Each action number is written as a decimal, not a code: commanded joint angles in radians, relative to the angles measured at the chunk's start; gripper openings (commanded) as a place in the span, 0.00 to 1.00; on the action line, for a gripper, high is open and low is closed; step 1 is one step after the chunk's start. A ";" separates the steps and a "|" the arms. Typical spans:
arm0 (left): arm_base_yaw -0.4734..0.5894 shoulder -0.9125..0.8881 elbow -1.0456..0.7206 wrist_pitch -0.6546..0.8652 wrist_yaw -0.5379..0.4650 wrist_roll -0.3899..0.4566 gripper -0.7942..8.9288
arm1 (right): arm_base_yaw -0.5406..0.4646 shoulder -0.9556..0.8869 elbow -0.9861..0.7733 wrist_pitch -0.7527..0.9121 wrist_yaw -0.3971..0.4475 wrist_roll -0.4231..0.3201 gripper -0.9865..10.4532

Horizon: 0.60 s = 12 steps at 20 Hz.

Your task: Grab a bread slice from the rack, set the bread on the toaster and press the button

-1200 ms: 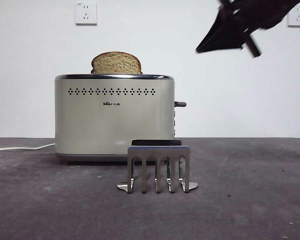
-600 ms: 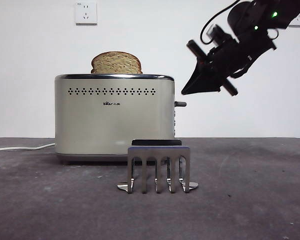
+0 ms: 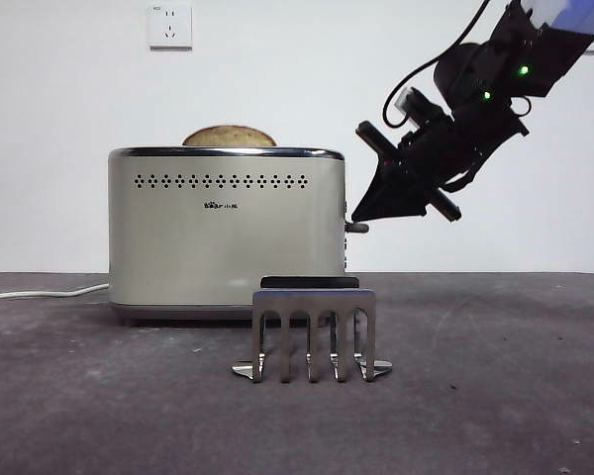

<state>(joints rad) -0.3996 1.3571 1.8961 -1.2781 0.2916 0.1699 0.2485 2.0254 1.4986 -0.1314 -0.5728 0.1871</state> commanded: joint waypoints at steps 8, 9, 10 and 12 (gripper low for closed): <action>0.002 0.001 -0.006 -0.003 0.003 -0.010 0.47 | 0.005 0.092 -0.003 -0.108 0.060 -0.053 0.08; 0.002 0.001 -0.006 -0.003 0.003 -0.010 0.47 | 0.005 0.092 -0.003 -0.110 0.058 -0.057 0.08; 0.002 0.001 -0.006 -0.003 0.003 -0.010 0.47 | 0.005 0.092 -0.003 -0.110 0.056 -0.057 0.08; 0.002 0.001 -0.006 -0.003 0.003 -0.010 0.47 | 0.004 0.092 -0.003 -0.113 0.056 -0.057 0.08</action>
<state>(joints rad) -0.3996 1.3571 1.8961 -1.2797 0.2916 0.1699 0.2497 2.0731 1.5223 -0.1925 -0.5476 0.1417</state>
